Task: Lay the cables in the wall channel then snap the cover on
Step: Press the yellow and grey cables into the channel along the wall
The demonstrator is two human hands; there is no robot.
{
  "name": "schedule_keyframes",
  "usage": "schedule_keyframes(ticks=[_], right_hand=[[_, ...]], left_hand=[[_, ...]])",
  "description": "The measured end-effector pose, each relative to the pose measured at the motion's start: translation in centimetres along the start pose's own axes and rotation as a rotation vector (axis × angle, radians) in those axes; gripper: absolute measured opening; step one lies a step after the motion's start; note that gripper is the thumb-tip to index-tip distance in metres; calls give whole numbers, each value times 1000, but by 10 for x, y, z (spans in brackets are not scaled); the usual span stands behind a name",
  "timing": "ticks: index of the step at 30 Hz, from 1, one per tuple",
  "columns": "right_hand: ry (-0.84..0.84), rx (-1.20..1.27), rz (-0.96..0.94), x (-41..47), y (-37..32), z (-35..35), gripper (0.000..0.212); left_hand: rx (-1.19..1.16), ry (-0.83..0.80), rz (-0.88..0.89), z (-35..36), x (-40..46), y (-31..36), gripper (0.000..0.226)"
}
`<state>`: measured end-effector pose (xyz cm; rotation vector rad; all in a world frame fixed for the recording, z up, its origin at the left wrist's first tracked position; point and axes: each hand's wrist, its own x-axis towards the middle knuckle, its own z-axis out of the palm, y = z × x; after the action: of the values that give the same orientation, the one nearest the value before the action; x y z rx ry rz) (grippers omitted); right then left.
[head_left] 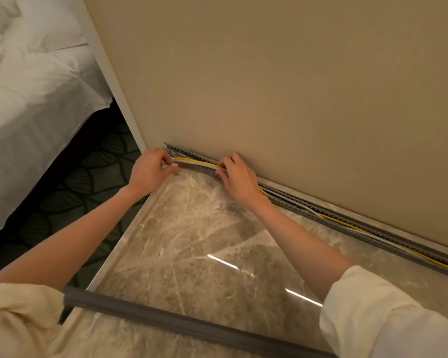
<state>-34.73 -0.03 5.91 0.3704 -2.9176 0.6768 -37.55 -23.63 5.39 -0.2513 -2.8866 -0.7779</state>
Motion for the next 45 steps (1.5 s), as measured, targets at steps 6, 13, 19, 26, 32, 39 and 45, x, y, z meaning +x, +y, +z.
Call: schedule_keyframes(ticks=[6, 13, 19, 26, 32, 39, 45], right_hand=[[26, 2, -3, 0, 3, 6, 19], [13, 25, -5, 0, 4, 5, 18], [2, 49, -9, -1, 3, 4, 17], [25, 68, -18, -6, 4, 9, 17], [55, 125, 12, -5, 3, 13, 12], [51, 129, -2, -6, 9, 15, 10], [34, 45, -58, -13, 14, 20, 14]], left_hand=[[-65, 21, -179, 9, 0, -13, 22], [-105, -28, -347, 10, 11, -12, 24], [-216, -206, -413, 10, 21, -13, 22], [-133, -234, -373, 9, 24, -14, 21], [97, -118, -129, -24, 31, -15, 19], [361, -185, 178, -46, 49, -2, 19], [630, -313, 278, -45, 55, 1, 29]])
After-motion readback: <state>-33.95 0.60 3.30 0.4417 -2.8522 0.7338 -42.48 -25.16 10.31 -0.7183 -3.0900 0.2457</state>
